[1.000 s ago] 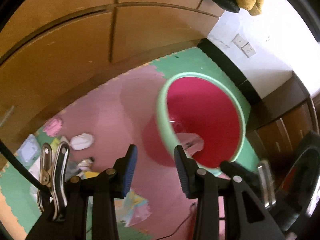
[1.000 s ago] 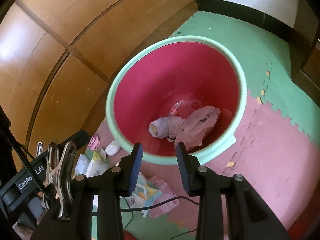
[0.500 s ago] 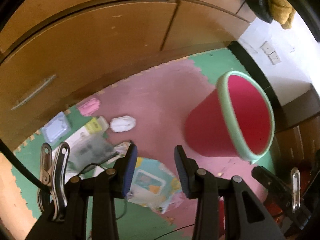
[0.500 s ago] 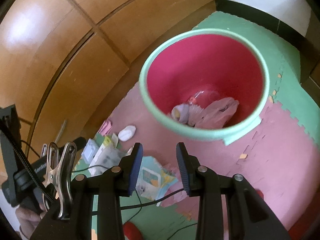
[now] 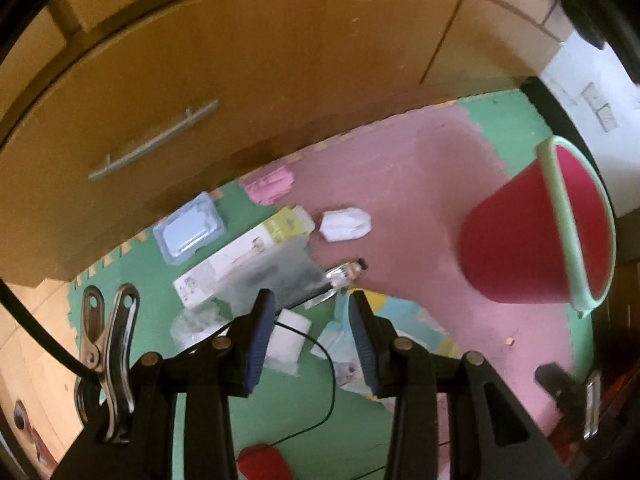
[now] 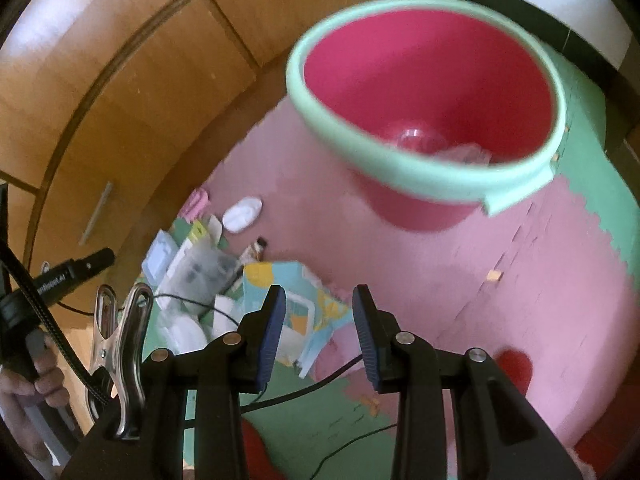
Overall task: Collect trash
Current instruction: 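Move both grippers away from the bucket back to the trash pile, then lower both grippers onto the teal-and-yellow wet-wipes package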
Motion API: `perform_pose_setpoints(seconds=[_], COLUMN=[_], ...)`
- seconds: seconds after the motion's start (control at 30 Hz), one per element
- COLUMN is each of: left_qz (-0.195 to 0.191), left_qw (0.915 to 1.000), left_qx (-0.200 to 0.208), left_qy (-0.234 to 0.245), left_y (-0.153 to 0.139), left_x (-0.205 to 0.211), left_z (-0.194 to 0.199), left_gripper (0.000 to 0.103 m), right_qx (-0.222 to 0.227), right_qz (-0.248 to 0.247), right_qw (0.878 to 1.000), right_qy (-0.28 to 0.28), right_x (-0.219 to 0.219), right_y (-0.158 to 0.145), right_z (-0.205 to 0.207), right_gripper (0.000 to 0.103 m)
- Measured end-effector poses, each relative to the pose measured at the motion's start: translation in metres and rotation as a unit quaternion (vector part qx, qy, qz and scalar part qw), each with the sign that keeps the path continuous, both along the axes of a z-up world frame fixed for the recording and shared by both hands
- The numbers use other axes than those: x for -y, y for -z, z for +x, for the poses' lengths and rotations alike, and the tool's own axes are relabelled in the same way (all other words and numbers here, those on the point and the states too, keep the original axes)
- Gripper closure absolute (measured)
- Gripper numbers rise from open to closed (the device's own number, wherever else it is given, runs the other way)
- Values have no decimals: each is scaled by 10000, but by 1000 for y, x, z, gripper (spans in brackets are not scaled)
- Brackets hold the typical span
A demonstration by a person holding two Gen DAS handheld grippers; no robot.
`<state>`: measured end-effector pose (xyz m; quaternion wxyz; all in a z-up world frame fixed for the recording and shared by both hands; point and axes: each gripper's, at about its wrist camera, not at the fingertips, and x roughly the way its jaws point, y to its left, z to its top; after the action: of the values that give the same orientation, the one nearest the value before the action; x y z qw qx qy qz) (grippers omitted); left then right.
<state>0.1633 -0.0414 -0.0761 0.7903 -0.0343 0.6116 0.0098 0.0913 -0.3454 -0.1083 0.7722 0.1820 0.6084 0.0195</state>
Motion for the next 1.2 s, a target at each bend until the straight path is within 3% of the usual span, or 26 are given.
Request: perform_pose_setpoints(seconds=[0.23, 0.67, 1.2], left_qz=[14, 55, -121], left_qw=[9997, 9944, 9882], left_qx=[-246, -930, -1420], left_qy=[31, 488, 556], left_y=[31, 130, 203], left_x=[2, 25, 34], left_z=[2, -8, -4], left_gripper=[63, 63, 63], right_qx=[-544, -1184, -1574], right_qz=[57, -66, -245], right_qw=[9985, 9928, 9864], right_qy=[-57, -154, -402], right_x=[-20, -34, -51], right_y=[45, 102, 143], right_z=[-8, -1, 6], right_gripper=[67, 67, 67])
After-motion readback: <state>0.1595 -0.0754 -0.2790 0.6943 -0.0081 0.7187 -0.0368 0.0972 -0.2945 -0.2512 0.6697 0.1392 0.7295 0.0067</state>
